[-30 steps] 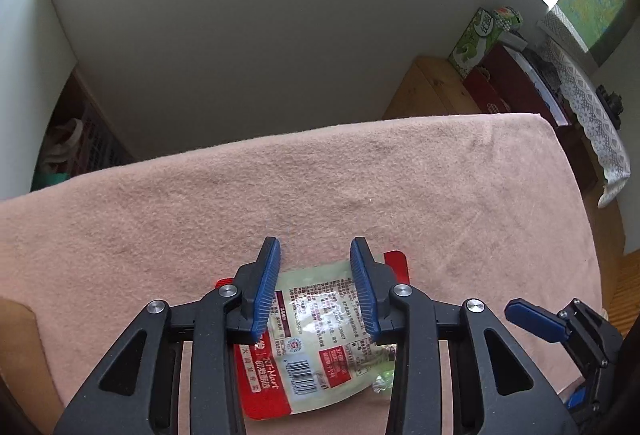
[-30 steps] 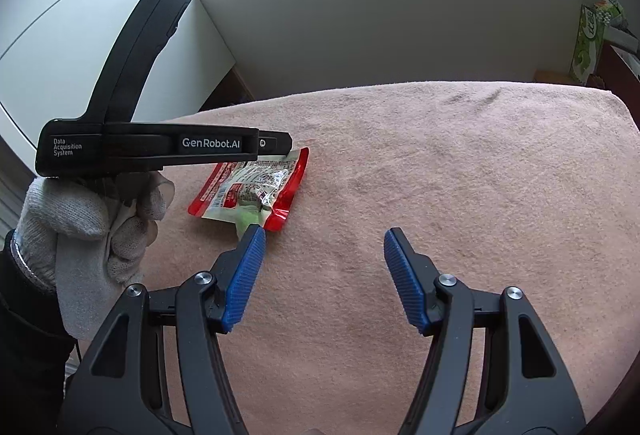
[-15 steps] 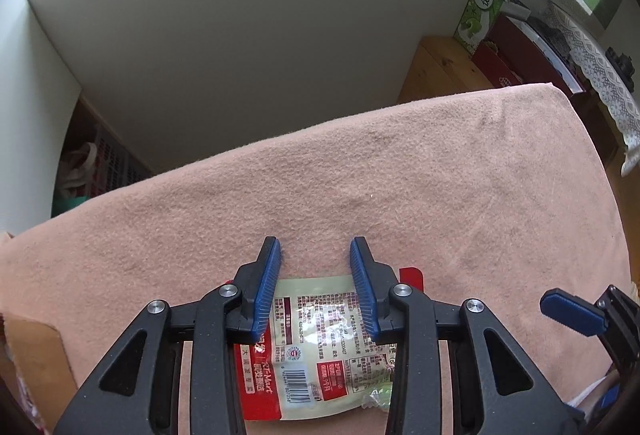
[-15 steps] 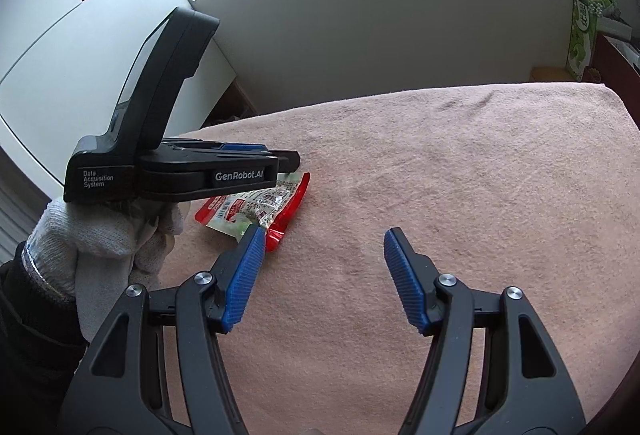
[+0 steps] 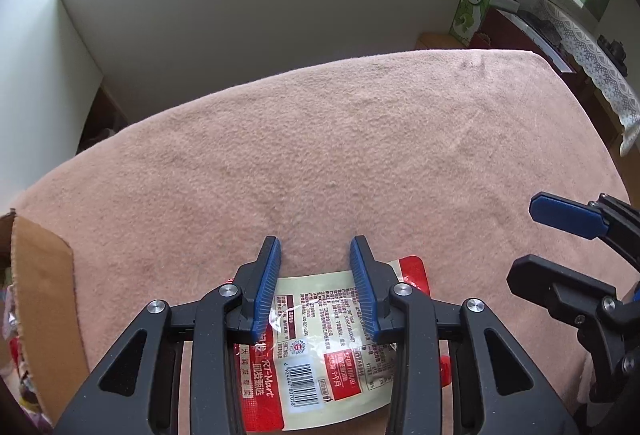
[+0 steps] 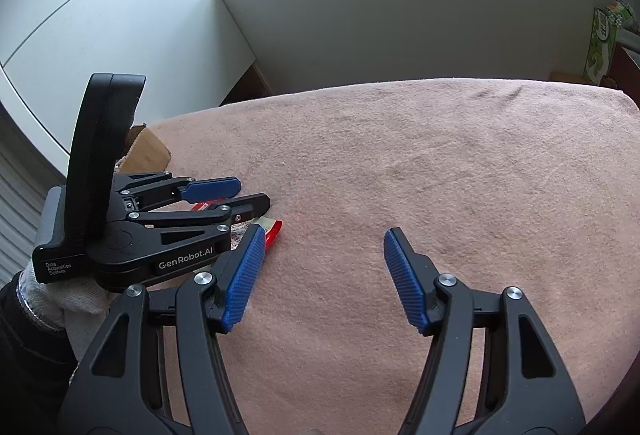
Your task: Organize snacks
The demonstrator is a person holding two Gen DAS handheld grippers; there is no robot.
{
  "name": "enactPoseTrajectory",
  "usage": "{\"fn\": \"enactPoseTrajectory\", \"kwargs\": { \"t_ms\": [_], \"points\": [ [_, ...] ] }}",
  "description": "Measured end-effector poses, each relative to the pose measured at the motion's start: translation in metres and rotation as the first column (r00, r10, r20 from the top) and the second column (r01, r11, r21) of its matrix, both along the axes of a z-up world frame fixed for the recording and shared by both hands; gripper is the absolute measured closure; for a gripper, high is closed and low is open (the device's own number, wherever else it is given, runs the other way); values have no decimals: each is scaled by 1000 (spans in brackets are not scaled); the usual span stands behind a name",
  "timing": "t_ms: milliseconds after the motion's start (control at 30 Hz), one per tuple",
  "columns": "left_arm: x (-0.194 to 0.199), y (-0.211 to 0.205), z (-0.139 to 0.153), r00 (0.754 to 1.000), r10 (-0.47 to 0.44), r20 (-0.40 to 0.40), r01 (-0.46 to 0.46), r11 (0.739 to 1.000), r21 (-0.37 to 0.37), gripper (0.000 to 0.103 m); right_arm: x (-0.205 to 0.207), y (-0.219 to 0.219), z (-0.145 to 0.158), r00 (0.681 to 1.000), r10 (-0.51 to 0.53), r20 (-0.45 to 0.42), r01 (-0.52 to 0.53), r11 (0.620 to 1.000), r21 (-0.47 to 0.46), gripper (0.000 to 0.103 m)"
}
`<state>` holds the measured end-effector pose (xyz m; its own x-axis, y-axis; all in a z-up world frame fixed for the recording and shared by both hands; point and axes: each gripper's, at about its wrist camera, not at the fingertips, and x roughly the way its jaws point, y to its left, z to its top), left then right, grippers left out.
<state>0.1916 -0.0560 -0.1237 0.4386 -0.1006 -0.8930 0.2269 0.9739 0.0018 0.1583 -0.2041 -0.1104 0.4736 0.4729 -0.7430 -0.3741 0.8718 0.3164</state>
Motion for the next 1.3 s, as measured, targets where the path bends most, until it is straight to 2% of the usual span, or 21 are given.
{"fn": "enactPoseTrajectory", "kwargs": {
  "t_ms": [267, 400, 567, 733, 800, 900, 1033, 1133, 1233, 1300],
  "points": [
    [-38, 23, 0, 999, 32, 15, -32, 999, -7, 68, -7, 20, -2, 999, 36, 12, -36, 999, -14, 38],
    [-56, 32, 0, 999, 26, 31, -27, 999, 20, 68, -13, 21, 3, 997, 72, 18, -72, 997, 0, 38],
    [-68, 37, 7, 996, 74, 59, -77, 995, 55, 69, -27, 28, 4, 993, 116, 19, -116, 993, 0, 38],
    [-105, 53, 41, 980, 127, 151, -123, 992, -39, 68, -51, 39, -1, 988, 152, 28, -150, 987, -59, 38],
    [-124, 56, 50, 979, 120, 166, -109, 991, -74, 68, -57, 42, -4, 984, 176, 14, -175, 983, -55, 38],
    [-146, 66, 43, 986, 129, 104, -109, 978, -178, 68, -67, 51, -6, 978, 210, 16, -208, 975, -72, 38],
    [-157, 70, 15, 992, 116, -47, -125, 937, -327, 68, -75, 64, -10, 972, 234, 17, -231, 967, -111, 38],
    [-151, 71, 4, 989, 134, -64, -148, 934, -324, 68, -78, 72, -14, 969, 249, 5, -246, 960, -132, 38],
    [-141, 81, 6, 984, 165, -66, -178, 916, -360, 68, -80, 74, -19, 968, 252, 3, -249, 956, -155, 38],
    [-135, 85, 7, 983, 178, -54, -185, 922, -339, 68, -79, 74, -21, 968, 251, -4, -249, 956, -154, 38]
  ]
}}
